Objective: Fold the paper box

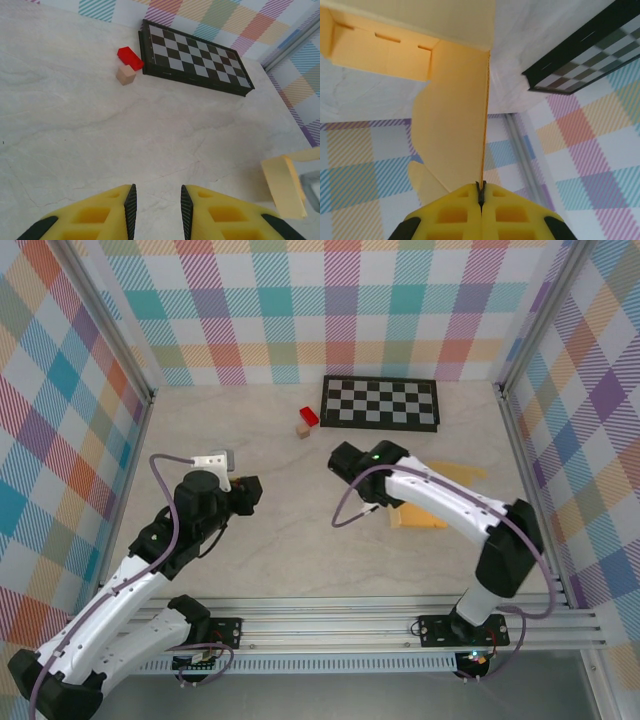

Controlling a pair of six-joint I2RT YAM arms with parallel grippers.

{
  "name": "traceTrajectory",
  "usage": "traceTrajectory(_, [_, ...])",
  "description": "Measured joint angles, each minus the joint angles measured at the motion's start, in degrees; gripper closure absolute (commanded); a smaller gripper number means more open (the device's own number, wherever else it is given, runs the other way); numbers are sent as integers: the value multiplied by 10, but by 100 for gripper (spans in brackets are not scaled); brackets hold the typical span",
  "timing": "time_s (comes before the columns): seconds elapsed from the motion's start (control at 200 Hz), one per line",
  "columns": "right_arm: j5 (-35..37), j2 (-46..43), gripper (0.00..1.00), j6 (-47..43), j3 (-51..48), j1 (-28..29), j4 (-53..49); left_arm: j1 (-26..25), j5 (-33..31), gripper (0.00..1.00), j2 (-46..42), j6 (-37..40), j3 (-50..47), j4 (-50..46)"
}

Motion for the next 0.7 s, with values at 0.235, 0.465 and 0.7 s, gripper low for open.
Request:
traceTrajectory(0.235, [13, 138, 63, 20, 93, 28, 39, 0, 1, 68, -23, -1, -18, -12])
traceTrajectory(0.465, [-11, 163, 51, 58, 162, 38, 59, 0, -18, 67, -58, -2, -29, -28])
traceTrajectory(0.7, [-82, 67, 36, 167, 176, 40, 27, 0, -8, 63, -54, -8, -43, -23])
